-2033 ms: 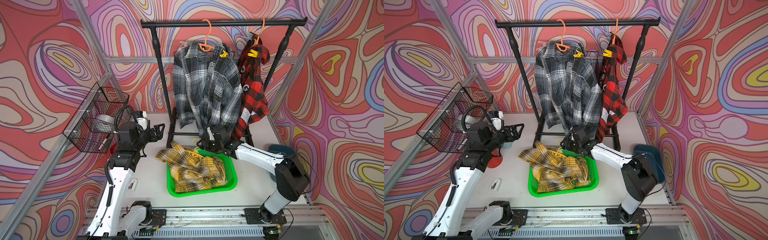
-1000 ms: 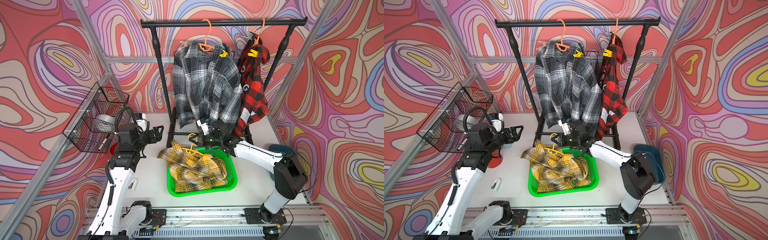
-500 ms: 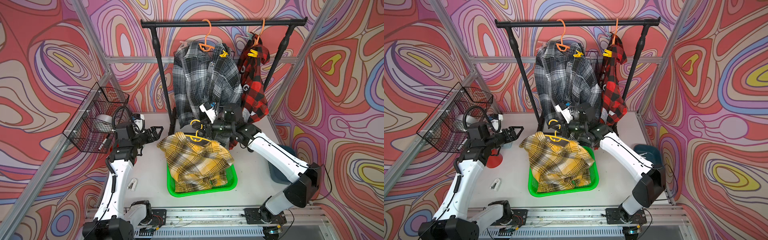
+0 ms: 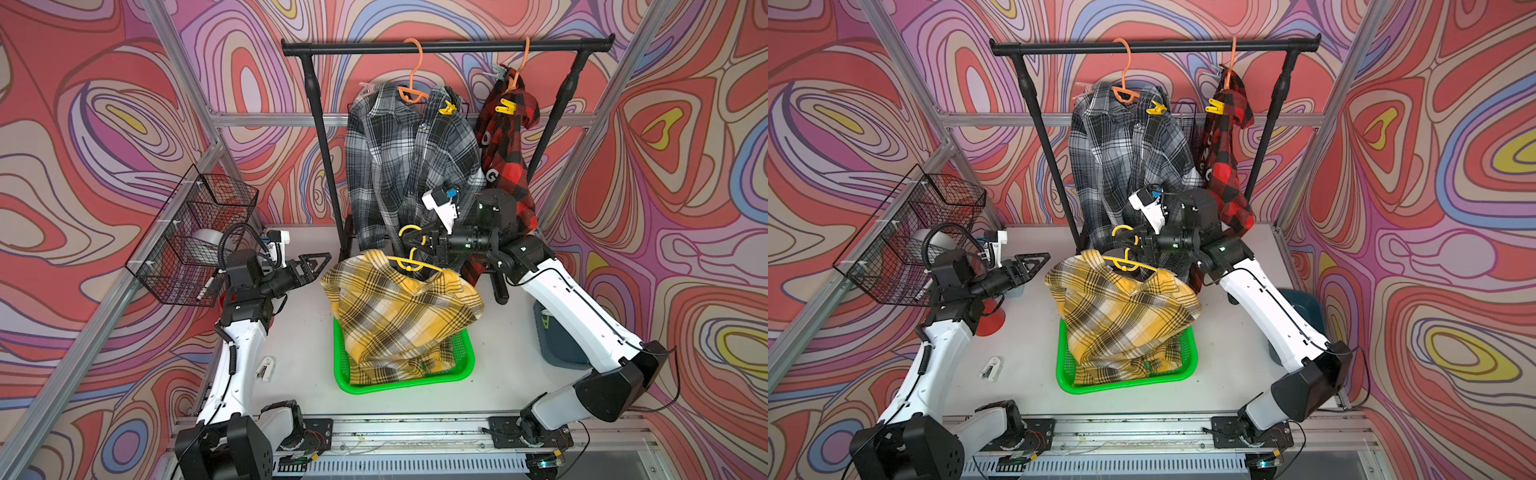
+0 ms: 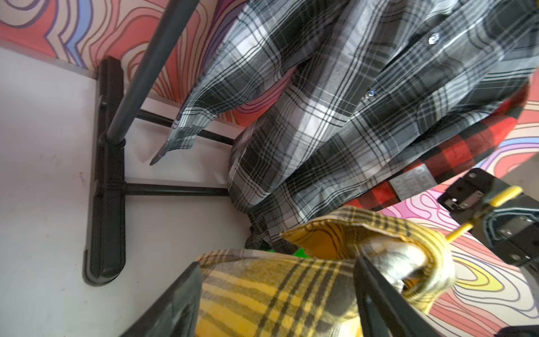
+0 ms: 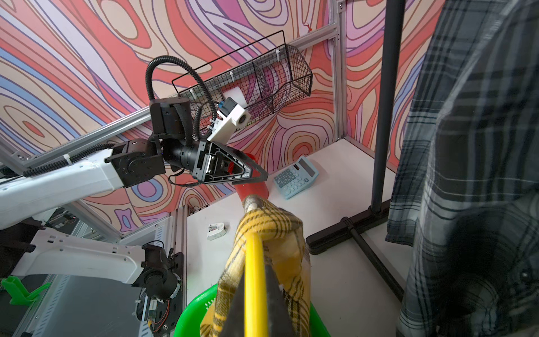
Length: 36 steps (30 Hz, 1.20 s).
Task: Remove the clothespins securing long-sleeve shirts to the hanger
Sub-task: Remove the long-sleeve shirt from the hanger.
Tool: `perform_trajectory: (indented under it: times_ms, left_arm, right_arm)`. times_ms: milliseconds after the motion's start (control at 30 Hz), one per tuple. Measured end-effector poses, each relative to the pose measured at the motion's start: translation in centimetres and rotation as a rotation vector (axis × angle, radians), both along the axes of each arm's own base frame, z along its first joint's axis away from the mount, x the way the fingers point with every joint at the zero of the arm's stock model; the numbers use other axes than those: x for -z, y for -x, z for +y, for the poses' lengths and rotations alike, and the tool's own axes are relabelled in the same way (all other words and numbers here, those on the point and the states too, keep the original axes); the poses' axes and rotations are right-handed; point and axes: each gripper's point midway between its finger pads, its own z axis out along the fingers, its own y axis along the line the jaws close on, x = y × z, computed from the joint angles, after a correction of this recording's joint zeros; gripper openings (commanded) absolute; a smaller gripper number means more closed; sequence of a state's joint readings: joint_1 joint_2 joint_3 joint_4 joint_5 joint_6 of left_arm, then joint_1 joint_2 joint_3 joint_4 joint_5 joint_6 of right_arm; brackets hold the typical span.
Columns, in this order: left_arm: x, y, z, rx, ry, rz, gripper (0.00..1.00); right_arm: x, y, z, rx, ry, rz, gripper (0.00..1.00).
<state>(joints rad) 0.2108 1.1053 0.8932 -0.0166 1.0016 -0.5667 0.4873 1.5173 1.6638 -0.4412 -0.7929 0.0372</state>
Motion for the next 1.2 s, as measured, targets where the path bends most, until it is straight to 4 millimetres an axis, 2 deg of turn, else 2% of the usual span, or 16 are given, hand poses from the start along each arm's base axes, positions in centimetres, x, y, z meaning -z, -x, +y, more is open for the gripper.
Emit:
perform_trajectory:
  times_ms: [133, 300, 600, 800, 1067, 1200]
  left_arm:
    - [-1.2, 0.4, -0.5, 0.044, 0.007, -0.065, 0.75]
    - [-2.2, 1.0, -0.8, 0.064, -0.031, -0.129, 0.70]
    - [-2.2, 1.9, -0.6, 0.019, -0.168, -0.212, 0.65]
    - [-1.7, 2.1, -0.6, 0.025, -0.200, -0.214, 0.60]
    - [-0.3, 2.5, -2.2, 0.097, -0.221, -0.193, 0.56]
    - [0.3, 2.6, -2.6, 0.118, -0.227, -0.181, 0.46]
  right_arm:
    - [-1.0, -0.3, -0.7, 0.009, -0.011, -0.014, 0.00]
    - [-1.8, -0.1, -0.6, -0.004, -0.021, -0.024, 0.00]
    - [-2.7, -0.2, -0.3, -0.027, -0.027, -0.034, 0.00]
    - [-2.9, -0.4, -0.1, -0.039, -0.031, -0.034, 0.00]
    - [-2.7, -0.3, 0.2, -0.059, -0.037, -0.018, 0.00]
    - [-2.8, -0.3, 0.2, -0.063, -0.041, -0.017, 0.00]
